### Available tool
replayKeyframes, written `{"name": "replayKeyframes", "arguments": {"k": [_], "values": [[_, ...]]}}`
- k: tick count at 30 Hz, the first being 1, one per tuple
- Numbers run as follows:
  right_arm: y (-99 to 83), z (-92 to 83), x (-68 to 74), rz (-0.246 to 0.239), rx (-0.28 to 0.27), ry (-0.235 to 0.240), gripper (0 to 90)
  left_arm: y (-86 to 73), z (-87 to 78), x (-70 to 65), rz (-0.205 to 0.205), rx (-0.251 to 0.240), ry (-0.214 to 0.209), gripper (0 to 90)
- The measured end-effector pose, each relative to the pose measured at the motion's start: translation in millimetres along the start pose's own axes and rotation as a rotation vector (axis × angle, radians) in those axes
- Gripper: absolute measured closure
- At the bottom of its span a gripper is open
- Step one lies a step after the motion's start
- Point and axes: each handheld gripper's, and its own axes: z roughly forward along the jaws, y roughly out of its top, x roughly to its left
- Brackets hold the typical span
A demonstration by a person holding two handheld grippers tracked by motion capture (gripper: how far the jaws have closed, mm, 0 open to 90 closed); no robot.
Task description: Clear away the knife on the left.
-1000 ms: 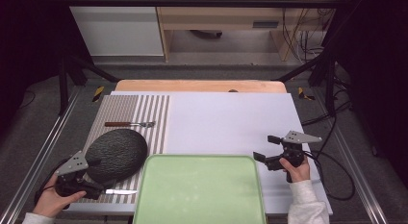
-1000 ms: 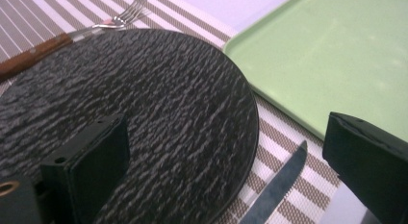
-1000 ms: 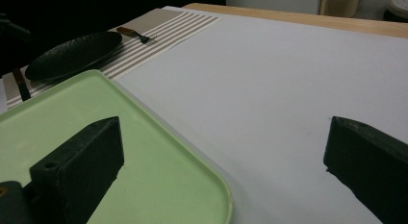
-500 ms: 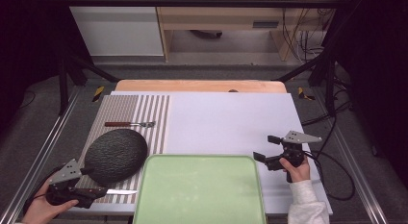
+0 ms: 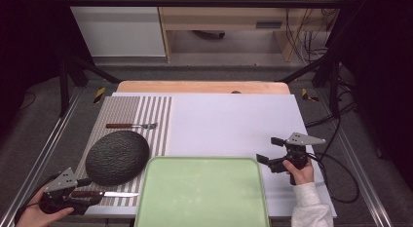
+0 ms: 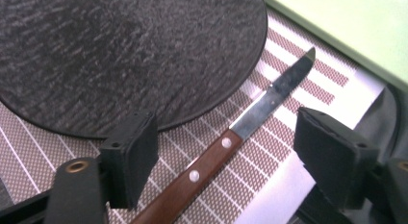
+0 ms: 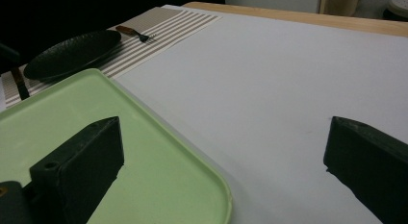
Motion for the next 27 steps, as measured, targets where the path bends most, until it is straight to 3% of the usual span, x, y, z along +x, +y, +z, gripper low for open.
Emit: {"name": "replayKeyframes", "arguments": {"k": [19,27], "values": [[0.0,0.1,-0.1,-0.001,0.005,-0.002,0.9,-5.1,9.8,2.5,0.051,0.129,0.010,44.4],[-0.2,0.5,0.0,-0.002,0.007,-0.002,0.8,-2.9,13.4,1.6,0.084,0.153,0.033,51.1]]}}
